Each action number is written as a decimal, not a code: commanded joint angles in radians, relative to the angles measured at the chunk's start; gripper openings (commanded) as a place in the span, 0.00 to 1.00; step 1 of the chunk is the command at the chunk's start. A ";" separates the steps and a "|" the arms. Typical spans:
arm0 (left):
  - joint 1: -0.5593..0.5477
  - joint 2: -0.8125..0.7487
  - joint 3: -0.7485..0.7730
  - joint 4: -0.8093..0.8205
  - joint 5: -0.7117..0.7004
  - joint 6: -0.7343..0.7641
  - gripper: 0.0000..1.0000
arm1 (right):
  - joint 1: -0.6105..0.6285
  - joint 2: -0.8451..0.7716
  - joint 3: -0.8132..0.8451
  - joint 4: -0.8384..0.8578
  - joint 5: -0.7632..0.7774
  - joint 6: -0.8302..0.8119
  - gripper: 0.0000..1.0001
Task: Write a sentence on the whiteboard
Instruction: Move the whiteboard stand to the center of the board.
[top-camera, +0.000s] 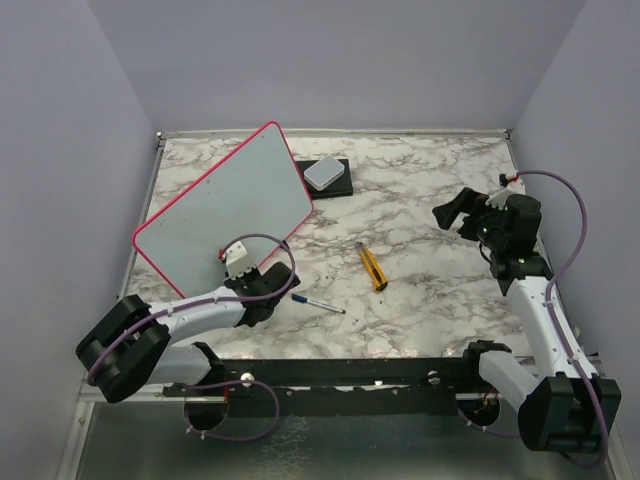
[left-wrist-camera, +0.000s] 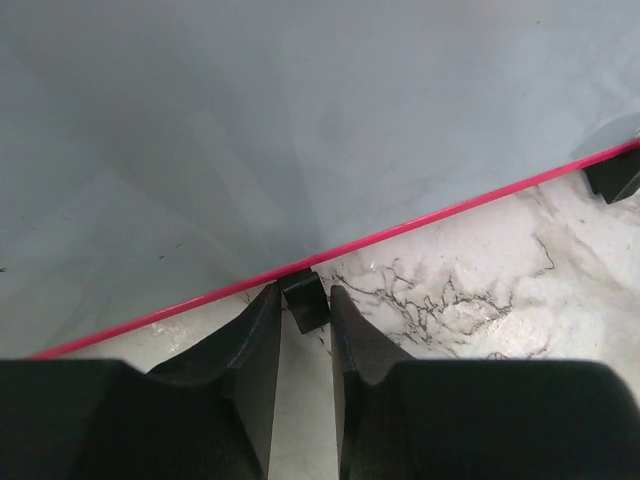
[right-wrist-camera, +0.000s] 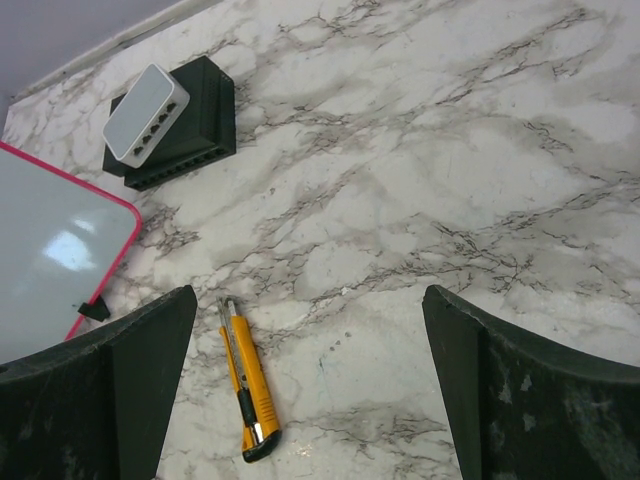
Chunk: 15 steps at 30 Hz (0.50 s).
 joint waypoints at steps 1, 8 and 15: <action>0.018 0.014 -0.013 0.002 -0.046 0.021 0.23 | 0.003 0.009 -0.014 0.015 -0.020 -0.008 0.99; 0.028 0.025 -0.016 0.026 -0.037 0.042 0.01 | 0.003 0.014 -0.016 0.015 -0.019 -0.008 0.99; 0.027 0.041 -0.018 0.054 -0.028 0.070 0.00 | 0.003 0.017 -0.015 0.012 -0.019 -0.008 0.99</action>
